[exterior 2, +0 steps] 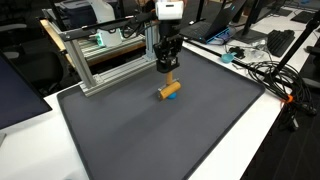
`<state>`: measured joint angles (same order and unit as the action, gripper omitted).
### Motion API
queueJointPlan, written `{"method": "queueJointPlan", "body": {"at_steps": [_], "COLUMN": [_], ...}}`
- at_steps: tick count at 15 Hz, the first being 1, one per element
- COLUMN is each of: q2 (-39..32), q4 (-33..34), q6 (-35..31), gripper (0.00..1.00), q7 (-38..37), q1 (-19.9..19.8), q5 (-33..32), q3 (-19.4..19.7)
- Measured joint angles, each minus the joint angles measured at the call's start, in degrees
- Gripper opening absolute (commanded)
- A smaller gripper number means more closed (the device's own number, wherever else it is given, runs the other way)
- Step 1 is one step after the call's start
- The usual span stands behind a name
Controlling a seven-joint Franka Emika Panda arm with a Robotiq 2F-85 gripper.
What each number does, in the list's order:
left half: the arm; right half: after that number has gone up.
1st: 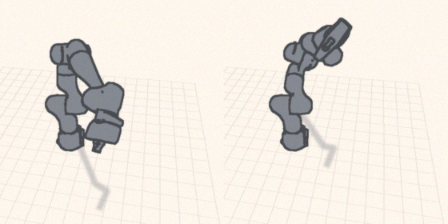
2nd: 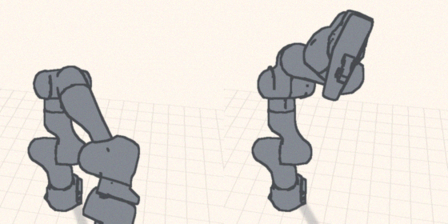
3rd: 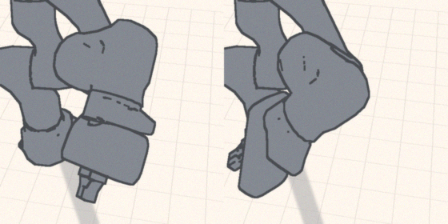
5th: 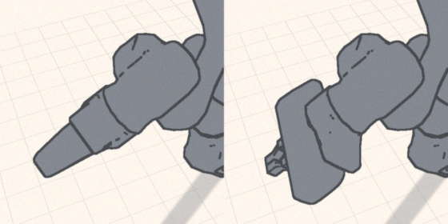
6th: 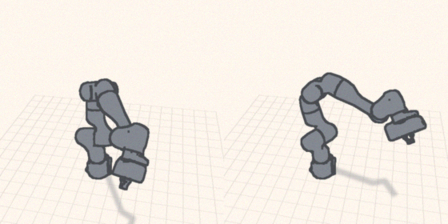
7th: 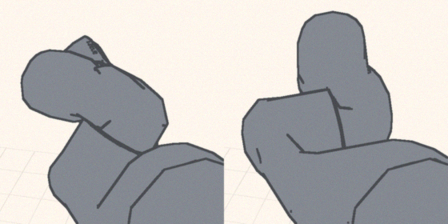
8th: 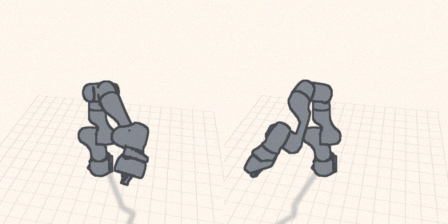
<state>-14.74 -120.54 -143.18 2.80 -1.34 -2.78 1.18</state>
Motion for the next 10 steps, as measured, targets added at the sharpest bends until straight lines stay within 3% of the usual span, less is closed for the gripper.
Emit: {"method": "queueJointPlan", "body": {"at_steps": [10], "q2": [0.01], "q4": [0.16], "q6": [1.55], "gripper": [0.23], "q7": [0.50], "q1": [-0.20], "q5": [0.56], "q3": [0.00]}}
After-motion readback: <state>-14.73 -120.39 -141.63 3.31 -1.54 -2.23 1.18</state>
